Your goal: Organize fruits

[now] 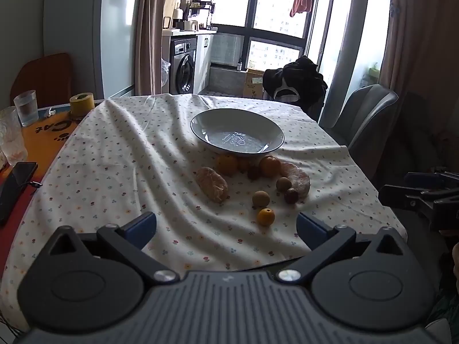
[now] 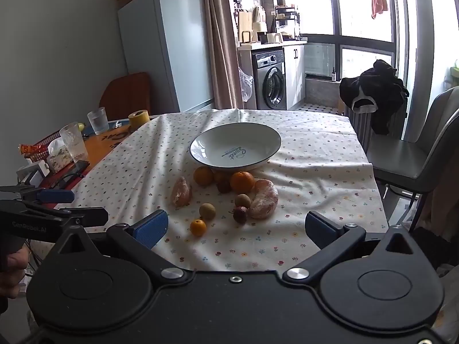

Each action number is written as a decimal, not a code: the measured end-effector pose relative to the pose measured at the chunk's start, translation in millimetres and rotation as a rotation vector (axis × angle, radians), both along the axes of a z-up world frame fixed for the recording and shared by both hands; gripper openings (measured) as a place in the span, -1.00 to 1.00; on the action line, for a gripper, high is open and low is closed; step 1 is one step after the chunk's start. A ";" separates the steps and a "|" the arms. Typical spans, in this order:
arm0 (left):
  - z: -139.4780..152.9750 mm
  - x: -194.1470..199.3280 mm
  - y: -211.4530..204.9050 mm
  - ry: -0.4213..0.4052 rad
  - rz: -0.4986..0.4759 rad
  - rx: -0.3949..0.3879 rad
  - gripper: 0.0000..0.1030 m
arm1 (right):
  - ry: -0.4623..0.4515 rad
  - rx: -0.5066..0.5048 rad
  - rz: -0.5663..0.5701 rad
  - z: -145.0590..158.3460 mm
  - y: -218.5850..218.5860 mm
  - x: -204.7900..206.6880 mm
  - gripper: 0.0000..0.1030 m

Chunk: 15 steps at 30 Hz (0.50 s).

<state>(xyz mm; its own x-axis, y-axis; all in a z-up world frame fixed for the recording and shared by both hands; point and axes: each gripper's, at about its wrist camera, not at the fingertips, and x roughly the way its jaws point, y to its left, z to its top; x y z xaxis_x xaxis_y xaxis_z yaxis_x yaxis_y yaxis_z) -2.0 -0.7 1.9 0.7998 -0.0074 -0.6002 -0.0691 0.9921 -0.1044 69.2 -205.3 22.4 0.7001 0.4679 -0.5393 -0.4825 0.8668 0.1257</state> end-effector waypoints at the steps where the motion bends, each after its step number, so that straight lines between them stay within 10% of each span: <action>1: -0.2 0.1 -0.4 0.000 0.001 0.000 0.99 | -0.001 0.000 0.000 -0.3 0.1 0.3 1.00; 15: 5.1 -1.5 0.1 -0.011 -0.003 -0.003 1.00 | -0.019 -0.008 0.002 4.6 -0.6 -2.0 1.00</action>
